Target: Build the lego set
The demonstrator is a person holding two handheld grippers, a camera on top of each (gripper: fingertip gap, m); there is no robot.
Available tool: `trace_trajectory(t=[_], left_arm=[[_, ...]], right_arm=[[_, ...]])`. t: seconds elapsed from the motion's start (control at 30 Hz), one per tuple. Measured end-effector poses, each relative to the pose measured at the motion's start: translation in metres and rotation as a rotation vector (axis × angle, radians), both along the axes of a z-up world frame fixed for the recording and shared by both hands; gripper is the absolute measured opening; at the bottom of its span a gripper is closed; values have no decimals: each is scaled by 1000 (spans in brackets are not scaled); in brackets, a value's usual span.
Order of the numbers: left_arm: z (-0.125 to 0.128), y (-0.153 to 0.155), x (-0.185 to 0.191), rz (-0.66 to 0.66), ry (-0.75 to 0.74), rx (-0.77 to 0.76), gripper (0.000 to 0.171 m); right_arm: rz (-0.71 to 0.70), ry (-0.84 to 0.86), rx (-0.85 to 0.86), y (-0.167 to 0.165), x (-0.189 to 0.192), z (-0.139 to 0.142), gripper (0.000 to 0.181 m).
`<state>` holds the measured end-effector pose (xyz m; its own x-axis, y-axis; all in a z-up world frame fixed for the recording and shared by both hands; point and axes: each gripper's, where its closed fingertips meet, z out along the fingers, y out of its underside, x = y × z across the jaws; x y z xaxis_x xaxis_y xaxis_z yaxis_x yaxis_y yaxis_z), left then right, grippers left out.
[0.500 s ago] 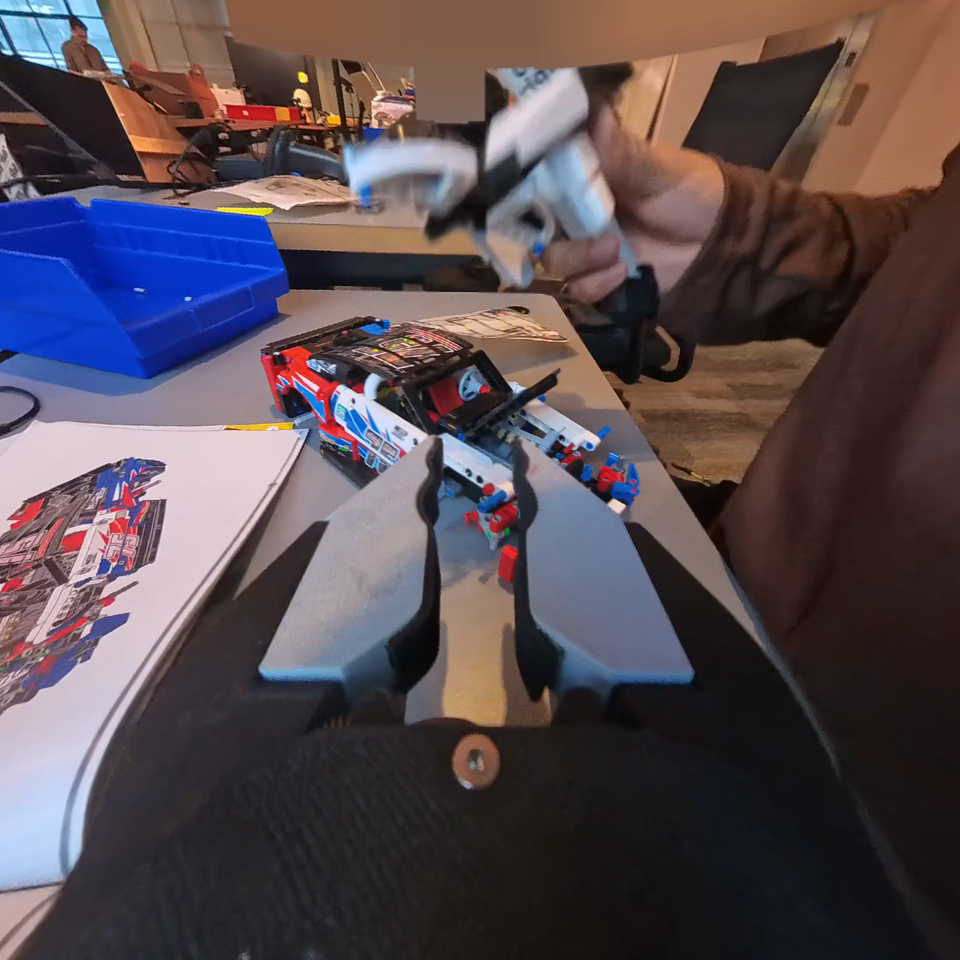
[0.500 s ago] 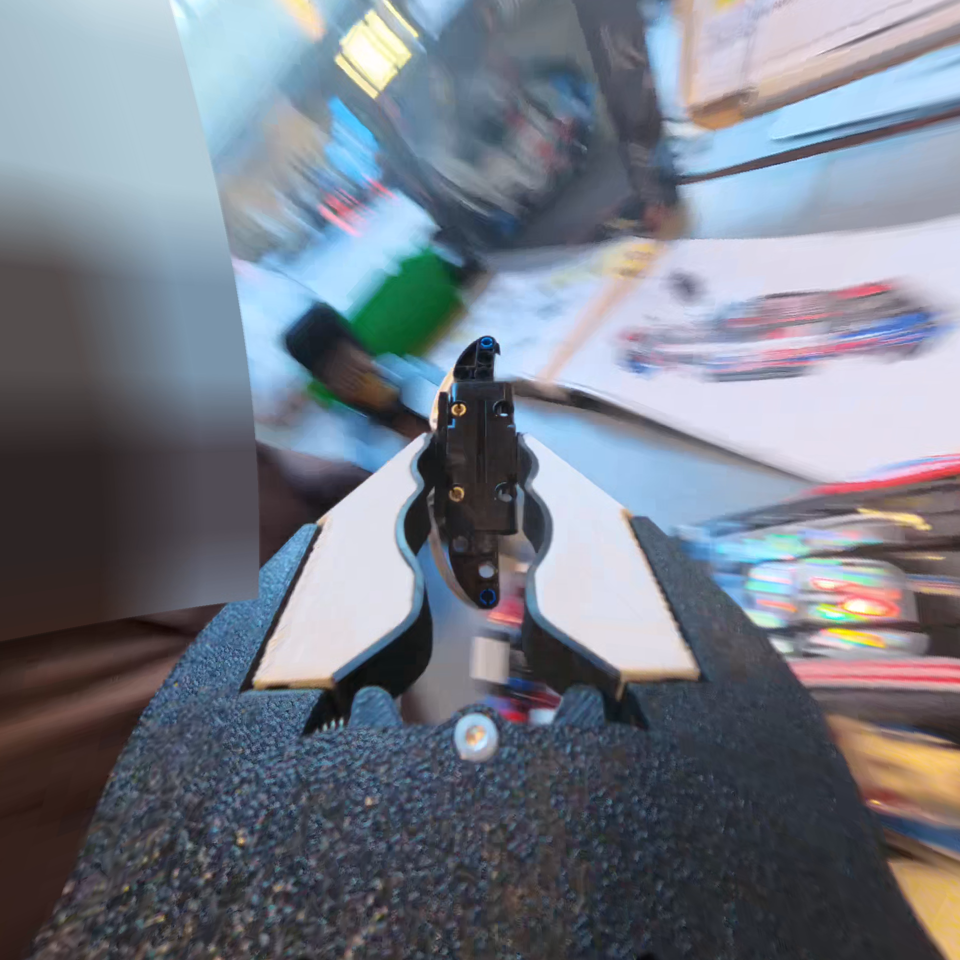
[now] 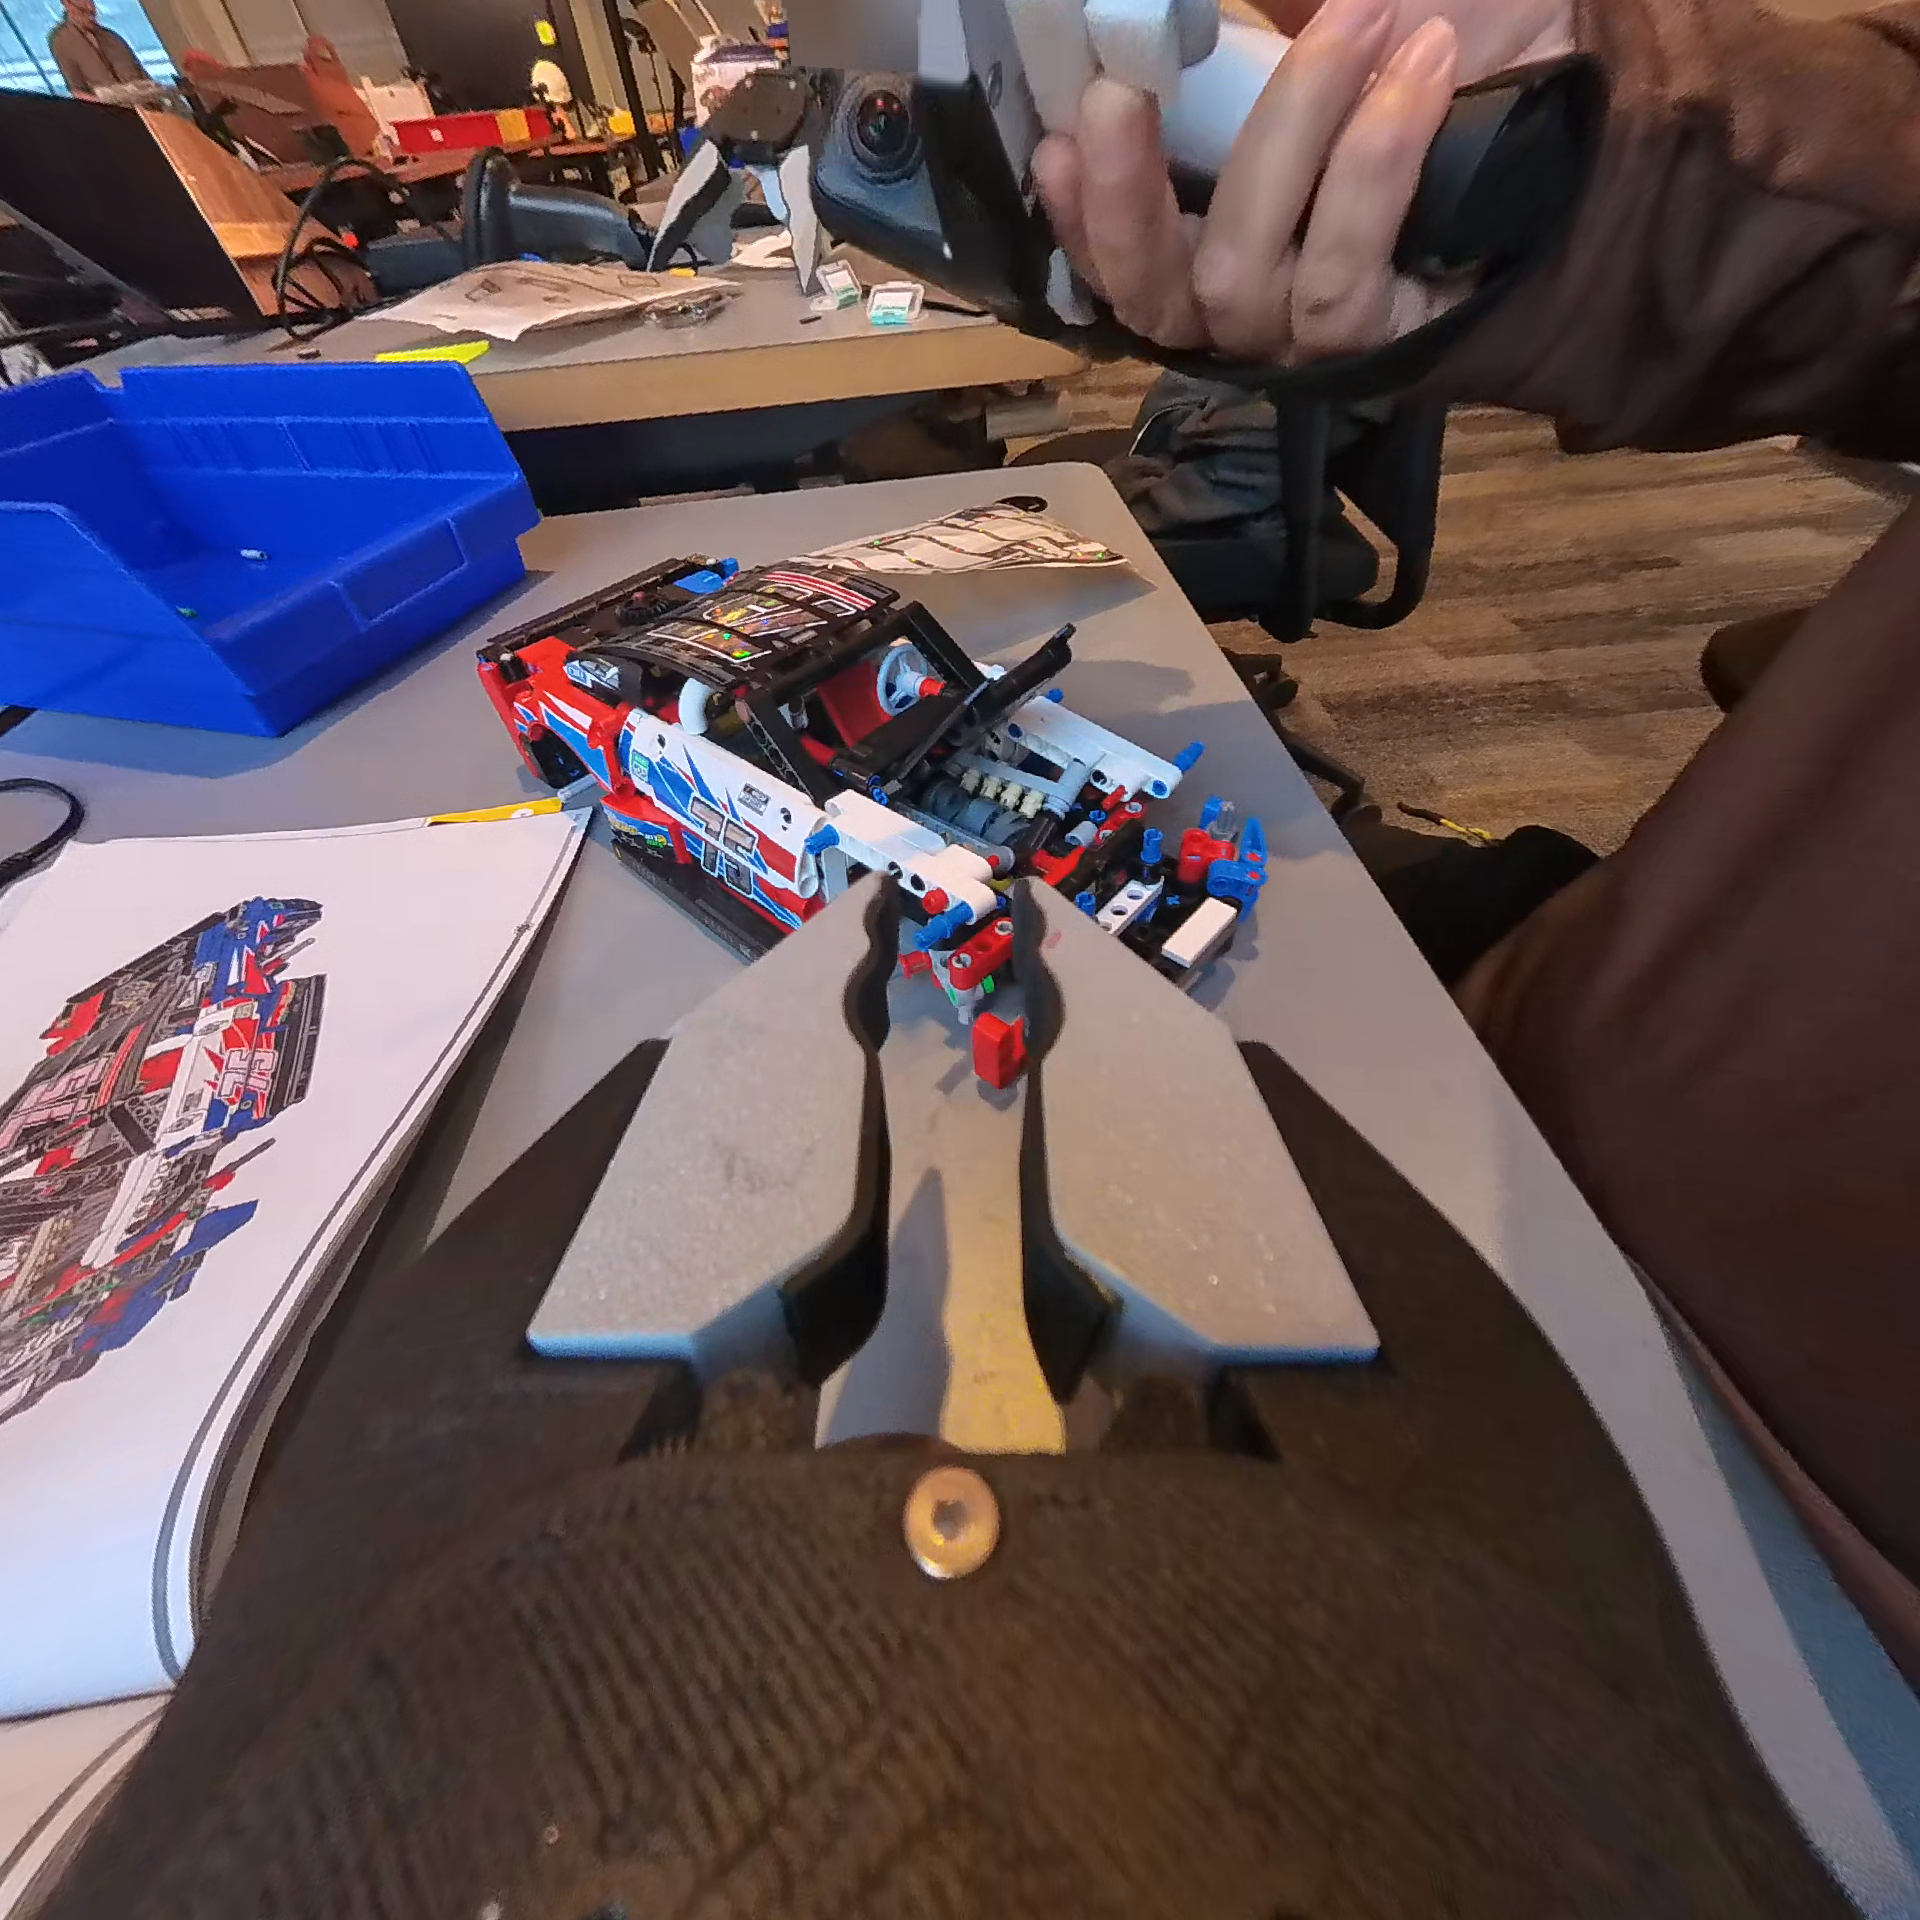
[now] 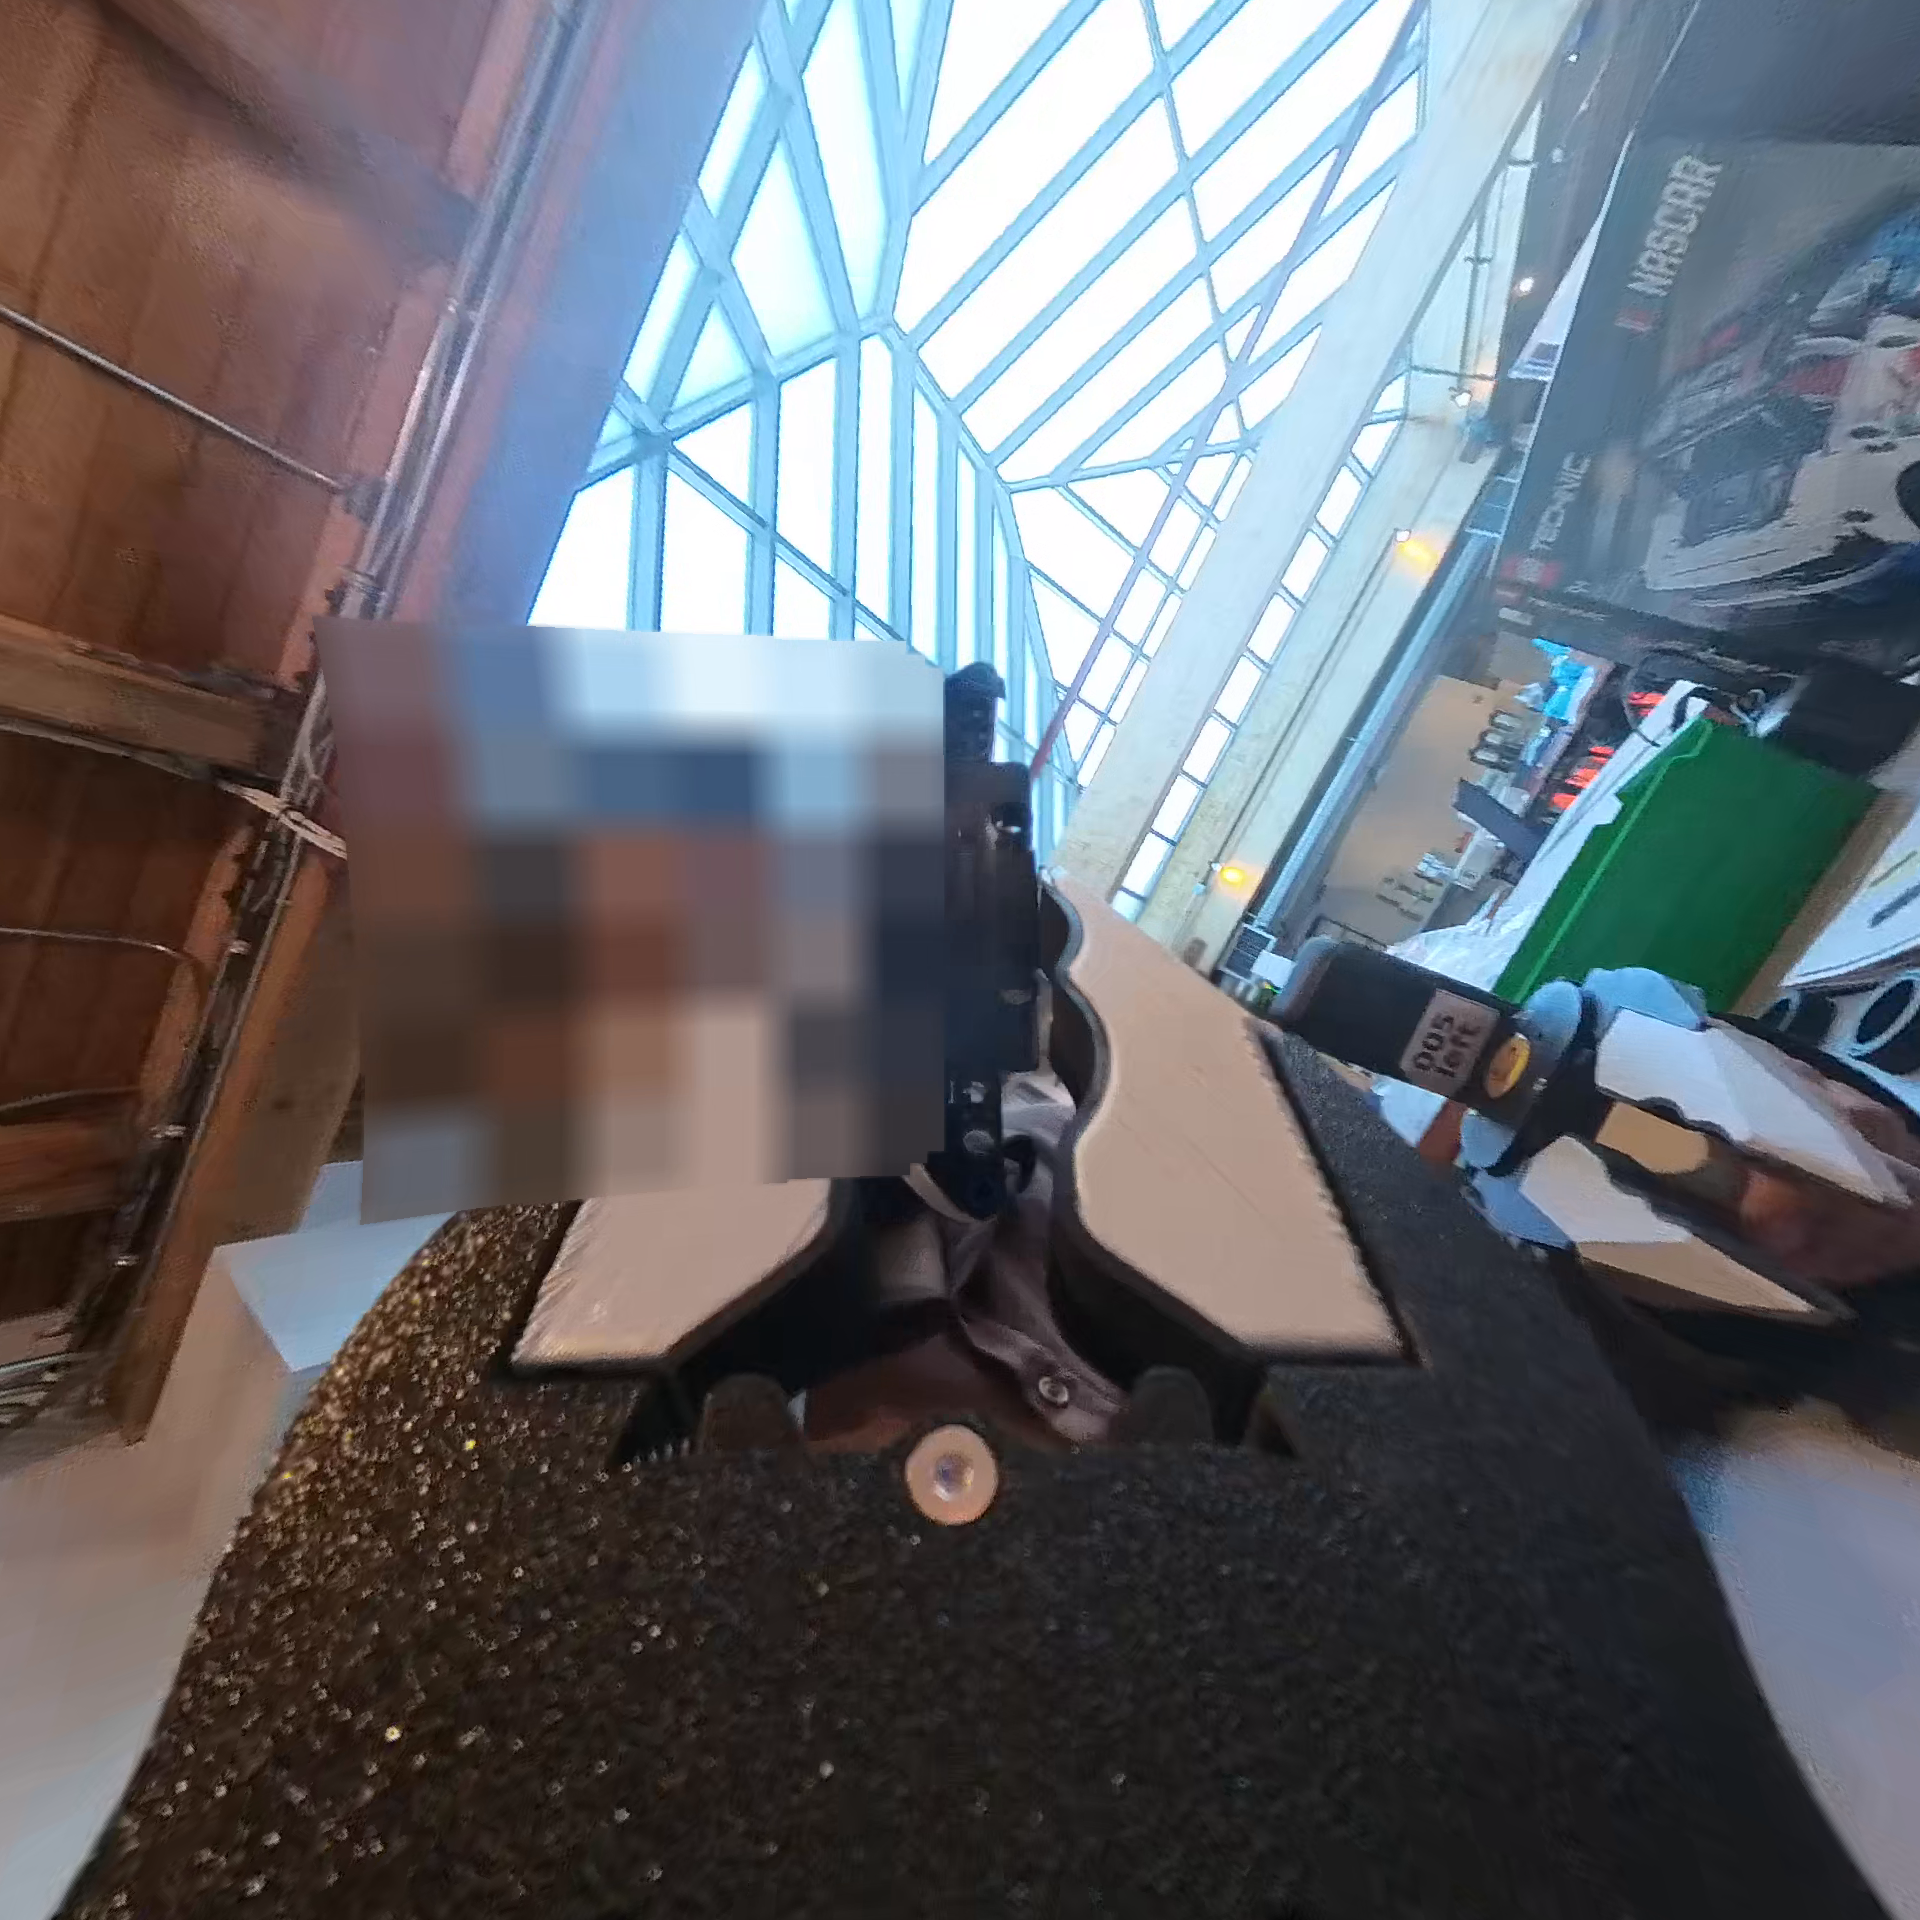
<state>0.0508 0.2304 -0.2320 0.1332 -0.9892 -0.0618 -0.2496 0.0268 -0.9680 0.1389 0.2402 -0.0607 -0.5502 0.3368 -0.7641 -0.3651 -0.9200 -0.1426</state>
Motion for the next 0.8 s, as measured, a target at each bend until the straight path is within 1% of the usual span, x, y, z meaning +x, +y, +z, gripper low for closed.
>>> trace_trajectory(t=[0.03, 0.1, 0.13, 0.2, 0.27, 0.37, 0.67, 0.8], left_arm=[[0, 0, 0, 0, 1, 4, 19], [0, 0, 0, 1, 3, 7, 19], [-1, 0, 0, 1, 5, 6, 19], [-1, 0, 0, 1, 4, 4, 18], [0, 0, 0, 1, 2, 0, 18], [0, 0, 0, 1, -3, -5, 18], [1, 1, -1, -1, -8, -15, 18], [1, 1, -1, -3, -6, -14, 18]], right_arm=[[1, 25, -7, -1, 2, 2, 28], [5, 95, -26, -1, 8, 7, 28], [8, 140, -33, -1, 12, 10, 33], [4, 232, -45, 0, 22, 16, 33], [3, 281, -58, 2, 27, 19, 30], [0, 262, -59, 3, 25, 18, 30], [-46, 327, -117, 16, 35, 16, 30], [-45, 315, -117, 15, 33, 14, 30]])
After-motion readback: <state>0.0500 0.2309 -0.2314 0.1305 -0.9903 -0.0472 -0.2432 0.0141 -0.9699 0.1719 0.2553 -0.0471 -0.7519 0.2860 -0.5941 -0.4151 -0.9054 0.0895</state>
